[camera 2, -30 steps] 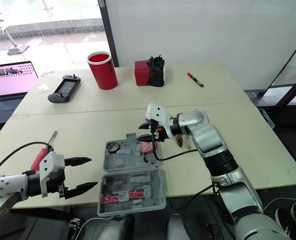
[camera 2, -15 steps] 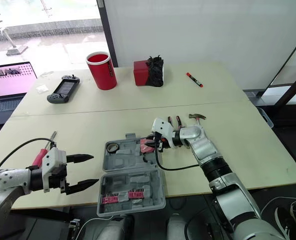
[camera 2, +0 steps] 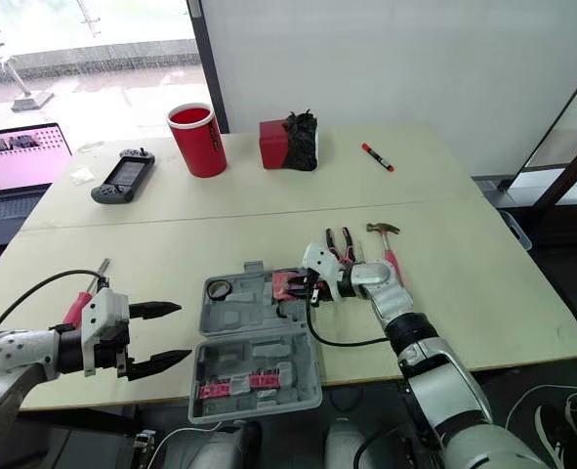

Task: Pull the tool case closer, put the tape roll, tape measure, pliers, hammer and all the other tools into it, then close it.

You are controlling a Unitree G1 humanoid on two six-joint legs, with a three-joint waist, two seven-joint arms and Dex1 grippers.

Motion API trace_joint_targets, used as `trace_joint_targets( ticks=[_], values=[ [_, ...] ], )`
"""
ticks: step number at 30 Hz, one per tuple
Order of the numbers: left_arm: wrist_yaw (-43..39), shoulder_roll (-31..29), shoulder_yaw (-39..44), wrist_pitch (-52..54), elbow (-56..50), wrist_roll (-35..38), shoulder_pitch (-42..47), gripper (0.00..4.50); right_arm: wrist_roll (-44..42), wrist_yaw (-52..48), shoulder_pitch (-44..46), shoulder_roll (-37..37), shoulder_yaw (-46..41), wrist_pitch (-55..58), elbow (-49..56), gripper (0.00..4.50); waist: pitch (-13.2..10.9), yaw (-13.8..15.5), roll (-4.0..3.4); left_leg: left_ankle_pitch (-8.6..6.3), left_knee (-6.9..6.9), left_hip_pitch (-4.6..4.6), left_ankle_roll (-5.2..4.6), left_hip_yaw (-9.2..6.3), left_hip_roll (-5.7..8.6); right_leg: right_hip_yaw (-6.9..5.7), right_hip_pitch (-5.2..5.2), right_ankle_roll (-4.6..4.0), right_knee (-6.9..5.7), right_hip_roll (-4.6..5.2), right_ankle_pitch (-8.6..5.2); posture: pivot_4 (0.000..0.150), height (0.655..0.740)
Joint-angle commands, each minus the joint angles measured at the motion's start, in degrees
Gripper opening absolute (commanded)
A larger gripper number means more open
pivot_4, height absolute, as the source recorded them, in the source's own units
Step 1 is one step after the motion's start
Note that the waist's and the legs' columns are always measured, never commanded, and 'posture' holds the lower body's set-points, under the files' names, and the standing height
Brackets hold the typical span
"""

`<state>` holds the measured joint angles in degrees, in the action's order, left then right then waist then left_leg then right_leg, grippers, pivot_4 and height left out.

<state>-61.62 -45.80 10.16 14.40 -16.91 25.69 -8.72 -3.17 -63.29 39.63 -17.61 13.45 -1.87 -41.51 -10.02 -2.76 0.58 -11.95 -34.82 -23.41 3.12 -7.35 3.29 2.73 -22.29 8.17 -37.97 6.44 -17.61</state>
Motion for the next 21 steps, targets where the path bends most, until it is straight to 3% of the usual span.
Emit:
trace_joint_targets(
  ticks=[1, 6, 9, 14, 17, 21],
  values=[
    [4.03, 2.36, 5.31, -2.35, 3.03, 0.76, 1.47, 4.50, -2.45, -0.20, -0.35, -3.90, -3.26, 3.30, 13.70, 1.98, -0.08, 0.12, -0.13, 0.00, 0.00, 0.00, 0.00, -0.01, 0.00, 0.02, -0.02, 0.00, -0.01, 0.01, 0.00, 0.150, 0.7400],
    [6.28, 3.86, 9.68, -6.00, 7.40, -0.43, 0.51, 4.50, -7.53, 1.34, -7.11, -9.30, -7.69, 14.18, 30.58, 4.38, -0.04, 0.32, -0.05, -0.01, 0.03, -0.01, 0.00, -0.06, 0.01, 0.00, 0.00, 0.01, 0.05, 0.02, 0.00, 0.150, 0.7400],
    [8.79, 5.83, 15.92, -9.19, 12.17, 0.40, -1.80, 4.50, -10.97, 4.47, -17.28, -13.84, -15.12, 19.16, 39.56, 4.45, -0.03, 0.63, -0.05, -0.01, 0.11, -0.02, 0.00, -0.04, 0.01, 0.00, 0.01, 0.01, 0.13, 0.06, -0.01, 0.150, 0.7400],
    [12.24, 8.66, 25.85, -13.30, 18.25, 1.89, -6.09, 4.50, -14.22, 9.55, -31.48, -17.64, -26.98, 18.80, 43.58, 4.45, -0.04, 1.07, -0.02, -0.02, 0.13, -0.07, -0.02, 0.09, 0.00, 0.02, 0.05, 0.03, 0.34, 0.16, -0.02, 0.150, 0.7400],
    [12.99, 9.89, 27.75, -14.02, 19.01, 2.57, -7.29, 4.50, -15.30, 10.56, -35.09, -18.28, -29.62, 17.99, 44.67, 4.45, -0.04, 0.84, -0.01, -0.02, 0.08, -0.05, -0.02, 0.34, -0.07, 0.02, 0.10, -0.01, 0.40, 0.15, -0.04, 0.150, 0.7400],
    [13.97, 13.44, 31.02, -17.20, 24.70, 2.57, -11.40, 4.50, -19.78, 12.46, -42.44, -17.88, -40.87, 15.44, 38.68, 4.45, 0.02, 1.07, 0.04, -0.03, 0.07, -0.04, -0.02, 0.33, -0.11, 0.02, 0.21, -0.06, 0.55, 0.19, -0.07, 0.150, 0.7400]
  ],
)
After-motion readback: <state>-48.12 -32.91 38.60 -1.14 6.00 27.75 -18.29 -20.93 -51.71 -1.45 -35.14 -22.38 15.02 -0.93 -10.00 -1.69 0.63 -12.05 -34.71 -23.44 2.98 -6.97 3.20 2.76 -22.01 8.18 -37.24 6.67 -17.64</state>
